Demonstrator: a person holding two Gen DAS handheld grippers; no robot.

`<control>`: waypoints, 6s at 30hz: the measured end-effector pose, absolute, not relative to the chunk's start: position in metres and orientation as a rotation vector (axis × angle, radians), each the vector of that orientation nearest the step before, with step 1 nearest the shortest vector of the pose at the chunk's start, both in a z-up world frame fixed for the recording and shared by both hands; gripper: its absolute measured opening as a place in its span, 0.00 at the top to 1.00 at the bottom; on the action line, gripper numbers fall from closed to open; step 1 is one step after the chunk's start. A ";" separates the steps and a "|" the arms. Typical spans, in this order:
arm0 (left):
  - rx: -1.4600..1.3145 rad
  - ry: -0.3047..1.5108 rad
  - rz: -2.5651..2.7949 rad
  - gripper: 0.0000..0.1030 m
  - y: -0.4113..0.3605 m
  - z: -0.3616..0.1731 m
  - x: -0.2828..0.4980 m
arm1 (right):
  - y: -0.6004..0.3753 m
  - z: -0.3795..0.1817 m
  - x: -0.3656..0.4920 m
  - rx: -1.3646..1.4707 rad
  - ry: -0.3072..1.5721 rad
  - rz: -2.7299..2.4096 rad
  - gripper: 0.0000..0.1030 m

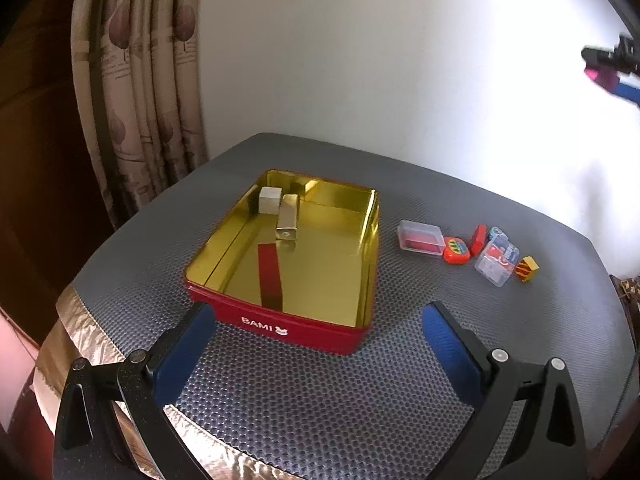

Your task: Organize rigid objects

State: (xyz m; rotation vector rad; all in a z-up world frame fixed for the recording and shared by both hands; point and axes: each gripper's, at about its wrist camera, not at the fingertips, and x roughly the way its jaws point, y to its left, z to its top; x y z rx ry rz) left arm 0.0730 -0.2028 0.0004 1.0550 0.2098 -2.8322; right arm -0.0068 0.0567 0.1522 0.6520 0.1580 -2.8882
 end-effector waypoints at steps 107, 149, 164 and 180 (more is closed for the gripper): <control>1.130 0.407 -2.587 0.00 -0.270 -0.029 0.064 | -0.157 -0.125 -0.073 1.185 0.522 -1.963 0.37; 1.713 -0.595 -3.146 0.15 0.056 -0.090 -0.132 | 0.298 -0.151 0.009 1.182 -0.513 -2.885 0.36; 1.823 -0.643 -3.012 0.44 0.073 -0.106 -0.164 | 0.303 -0.137 0.019 1.103 -0.526 -2.861 0.36; 1.304 -0.480 -3.015 0.44 0.034 -0.020 -0.107 | 0.296 -0.133 0.023 1.086 -0.464 -2.883 0.36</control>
